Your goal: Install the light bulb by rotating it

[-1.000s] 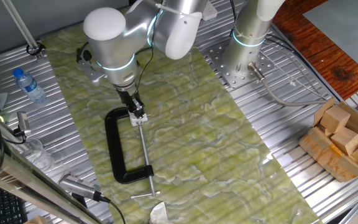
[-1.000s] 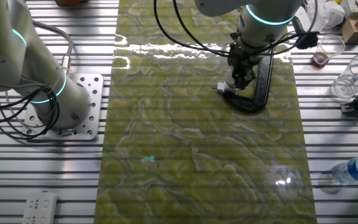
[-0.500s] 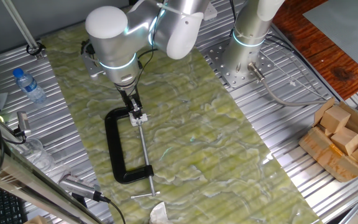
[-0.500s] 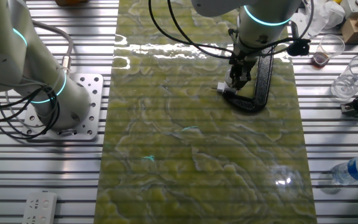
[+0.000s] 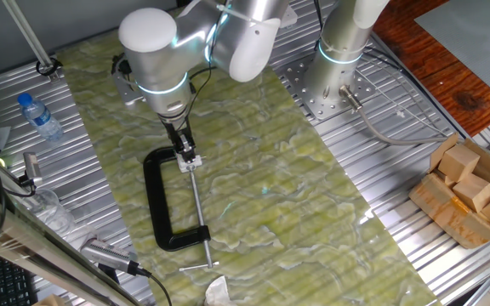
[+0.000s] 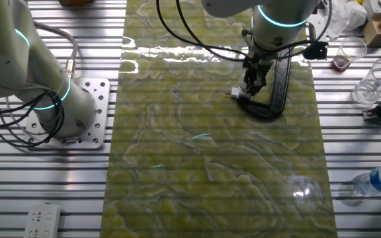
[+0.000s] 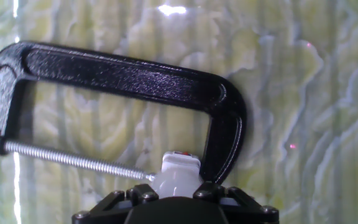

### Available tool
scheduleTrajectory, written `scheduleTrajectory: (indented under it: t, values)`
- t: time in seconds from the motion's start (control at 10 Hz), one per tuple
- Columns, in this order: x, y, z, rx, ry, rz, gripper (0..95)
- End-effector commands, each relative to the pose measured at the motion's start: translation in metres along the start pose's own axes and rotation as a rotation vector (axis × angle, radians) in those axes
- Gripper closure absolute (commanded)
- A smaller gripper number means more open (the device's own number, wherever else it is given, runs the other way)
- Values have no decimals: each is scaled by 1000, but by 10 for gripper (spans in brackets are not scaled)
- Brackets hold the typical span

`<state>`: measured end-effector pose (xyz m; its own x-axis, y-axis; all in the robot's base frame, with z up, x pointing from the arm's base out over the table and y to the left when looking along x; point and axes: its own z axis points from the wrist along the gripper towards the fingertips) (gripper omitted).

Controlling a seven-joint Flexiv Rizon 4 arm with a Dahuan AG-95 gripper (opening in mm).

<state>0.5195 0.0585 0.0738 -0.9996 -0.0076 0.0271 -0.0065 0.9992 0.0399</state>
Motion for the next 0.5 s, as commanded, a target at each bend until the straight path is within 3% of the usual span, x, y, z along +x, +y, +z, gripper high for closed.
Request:
scheduleTrajectory:
  t: [0.1,0.3,0.5]
  values:
    - [0,0,-1,9,1,-44,190]
    - [0,0,-1,10,1,-128,190]
    - [0,0,-1,15,-1,-367,190]
